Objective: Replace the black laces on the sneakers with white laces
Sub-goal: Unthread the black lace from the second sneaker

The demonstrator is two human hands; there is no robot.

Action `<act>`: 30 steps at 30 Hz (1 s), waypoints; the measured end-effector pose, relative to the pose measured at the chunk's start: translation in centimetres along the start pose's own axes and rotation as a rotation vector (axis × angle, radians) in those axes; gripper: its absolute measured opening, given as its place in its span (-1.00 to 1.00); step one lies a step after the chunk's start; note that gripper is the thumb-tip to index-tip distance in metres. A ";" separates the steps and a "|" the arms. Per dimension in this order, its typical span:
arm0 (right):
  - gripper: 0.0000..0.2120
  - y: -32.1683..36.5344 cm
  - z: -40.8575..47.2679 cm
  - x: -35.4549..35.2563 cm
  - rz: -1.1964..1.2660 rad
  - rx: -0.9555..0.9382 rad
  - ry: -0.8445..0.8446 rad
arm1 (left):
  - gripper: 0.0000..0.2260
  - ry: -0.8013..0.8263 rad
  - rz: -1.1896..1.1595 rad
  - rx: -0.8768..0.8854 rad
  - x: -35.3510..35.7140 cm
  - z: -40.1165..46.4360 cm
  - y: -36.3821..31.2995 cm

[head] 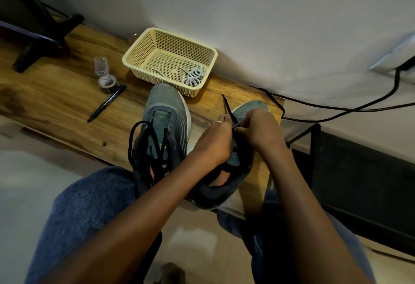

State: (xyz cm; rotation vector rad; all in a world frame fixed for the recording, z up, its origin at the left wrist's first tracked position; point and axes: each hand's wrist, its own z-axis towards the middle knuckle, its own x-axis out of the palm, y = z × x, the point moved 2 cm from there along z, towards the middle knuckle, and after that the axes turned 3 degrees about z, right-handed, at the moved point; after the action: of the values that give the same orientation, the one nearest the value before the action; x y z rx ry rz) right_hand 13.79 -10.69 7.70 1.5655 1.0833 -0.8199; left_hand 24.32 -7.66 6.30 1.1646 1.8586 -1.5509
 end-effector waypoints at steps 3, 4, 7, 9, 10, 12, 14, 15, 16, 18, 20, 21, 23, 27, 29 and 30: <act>-0.78 0.4 -0.1 0.9 -0.054 -0.007 -0.070 | -0.54 0.010 -0.004 0.002 0.0 0.0 -0.1; -0.80 0.4 -0.1 1.0 -0.055 -0.012 -0.095 | -0.55 0.010 -0.003 0.000 0.0 0.0 -0.1; -0.90 0.3 0.0 1.1 -0.006 0.004 -0.118 | -0.60 0.002 0.003 -0.002 0.0 0.0 0.0; -0.91 0.1 0.1 1.0 0.065 0.038 -0.074 | -0.63 -0.003 -0.020 -0.013 -0.1 -0.1 0.1; -0.90 0.1 0.1 1.0 0.090 0.053 -0.060 | -0.65 -0.004 -0.034 -0.023 -0.1 -0.1 0.1; -0.87 0.1 -0.1 0.9 0.096 0.059 -0.080 | -0.69 -0.017 -0.064 -0.040 -0.1 -0.1 0.2; -0.84 0.2 -0.2 0.8 0.062 0.048 -0.110 | -0.72 -0.027 -0.090 -0.056 -0.1 -0.1 0.4; -0.83 0.2 -0.3 0.9 0.043 0.044 -0.115 | -0.71 -0.022 -0.101 -0.063 -0.1 0.0 0.4; -0.81 0.2 -0.3 0.9 0.022 0.042 -0.120 | -0.71 -0.014 -0.111 -0.070 -0.1 0.0 0.4; -0.78 0.3 -0.3 0.9 -0.029 0.045 -0.137 | -0.71 -0.003 -0.140 -0.084 -0.2 0.1 0.4; -0.79 0.5 -0.4 0.9 -0.064 0.045 -0.172 | -0.70 0.003 -0.171 -0.097 -0.4 0.1 0.4; -0.81 0.6 -0.3 1.1 -0.071 0.044 -0.186 | -0.70 0.004 -0.183 -0.102 -0.4 0.2 0.4; -0.84 0.7 -0.2 1.3 -0.057 0.052 -0.196 | -0.69 0.000 -0.200 -0.107 -0.5 0.1 0.4; -0.90 0.0 -0.1 -0.3 0.186 0.007 0.027 | -0.68 -0.040 -0.225 -0.122 -0.5 0.0 0.6; -0.97 -0.2 -0.7 -2.0 0.333 -0.120 0.328 | -0.69 -0.051 -0.227 -0.133 -0.6 0.0 0.7; -0.95 -0.4 -1.2 -2.7 0.377 -0.170 0.448 | -0.69 -0.048 -0.229 -0.137 -0.6 0.1 0.7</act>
State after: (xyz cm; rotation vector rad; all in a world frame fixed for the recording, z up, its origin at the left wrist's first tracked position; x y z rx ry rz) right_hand 12.45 -10.12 10.31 1.7761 1.0840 -0.1190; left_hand 25.20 -7.91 6.34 0.8714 2.0892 -1.5260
